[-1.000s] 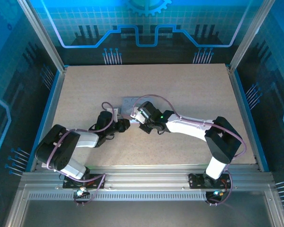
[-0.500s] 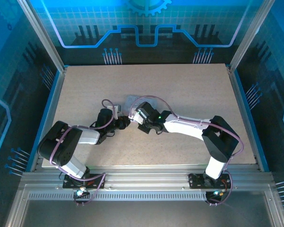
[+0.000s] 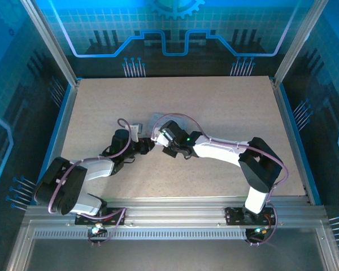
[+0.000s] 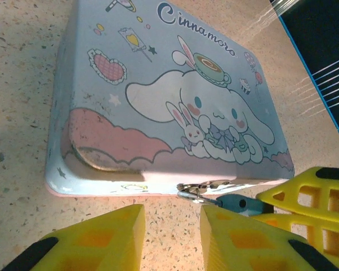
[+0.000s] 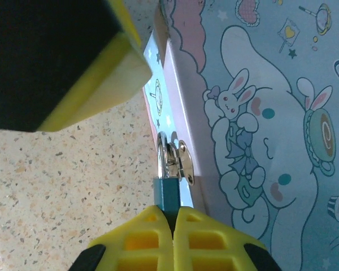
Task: Unlock the padlock with the key
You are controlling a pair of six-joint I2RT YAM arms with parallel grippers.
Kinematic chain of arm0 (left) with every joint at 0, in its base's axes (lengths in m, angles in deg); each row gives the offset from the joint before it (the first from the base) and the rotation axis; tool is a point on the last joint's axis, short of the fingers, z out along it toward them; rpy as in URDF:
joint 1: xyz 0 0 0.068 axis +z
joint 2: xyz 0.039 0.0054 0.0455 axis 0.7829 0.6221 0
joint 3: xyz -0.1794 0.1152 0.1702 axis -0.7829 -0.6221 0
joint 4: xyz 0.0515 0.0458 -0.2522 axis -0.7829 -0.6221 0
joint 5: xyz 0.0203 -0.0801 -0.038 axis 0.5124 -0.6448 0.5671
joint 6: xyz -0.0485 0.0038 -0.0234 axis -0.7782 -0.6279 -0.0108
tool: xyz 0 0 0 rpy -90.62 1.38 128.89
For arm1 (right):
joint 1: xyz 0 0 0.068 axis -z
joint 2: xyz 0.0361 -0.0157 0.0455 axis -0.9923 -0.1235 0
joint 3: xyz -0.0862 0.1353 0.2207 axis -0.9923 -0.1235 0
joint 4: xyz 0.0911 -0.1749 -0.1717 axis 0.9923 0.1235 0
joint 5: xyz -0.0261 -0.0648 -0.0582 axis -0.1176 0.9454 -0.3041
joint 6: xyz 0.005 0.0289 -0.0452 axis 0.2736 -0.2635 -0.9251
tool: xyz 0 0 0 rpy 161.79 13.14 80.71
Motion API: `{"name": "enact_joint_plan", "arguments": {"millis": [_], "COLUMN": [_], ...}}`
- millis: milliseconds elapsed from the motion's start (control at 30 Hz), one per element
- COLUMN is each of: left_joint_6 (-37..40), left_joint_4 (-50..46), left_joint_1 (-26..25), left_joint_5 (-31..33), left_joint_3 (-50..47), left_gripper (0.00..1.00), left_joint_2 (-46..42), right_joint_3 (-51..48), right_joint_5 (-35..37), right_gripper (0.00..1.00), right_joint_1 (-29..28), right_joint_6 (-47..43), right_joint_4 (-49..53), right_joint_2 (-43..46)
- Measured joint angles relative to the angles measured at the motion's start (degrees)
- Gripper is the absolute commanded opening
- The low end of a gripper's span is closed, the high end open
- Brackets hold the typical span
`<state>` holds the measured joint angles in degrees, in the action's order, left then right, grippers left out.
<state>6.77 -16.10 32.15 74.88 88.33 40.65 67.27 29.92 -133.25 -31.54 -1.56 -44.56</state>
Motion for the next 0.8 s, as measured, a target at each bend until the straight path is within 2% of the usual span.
{"name": "enact_joint_plan", "arguments": {"millis": [800], "left_joint_6": [-0.48], "left_joint_4": [-0.5], "left_joint_1": [2.16], "left_joint_5": [-0.02], "left_joint_3": [-2.36], "left_gripper": [0.33], "left_joint_2": [-0.07], "right_joint_3": [0.28], "right_joint_5": [1.14], "right_gripper": [0.0], "right_joint_1": [0.0], "right_joint_6": [0.72], "right_joint_4": [-0.5], "right_joint_2": [-0.24]}}
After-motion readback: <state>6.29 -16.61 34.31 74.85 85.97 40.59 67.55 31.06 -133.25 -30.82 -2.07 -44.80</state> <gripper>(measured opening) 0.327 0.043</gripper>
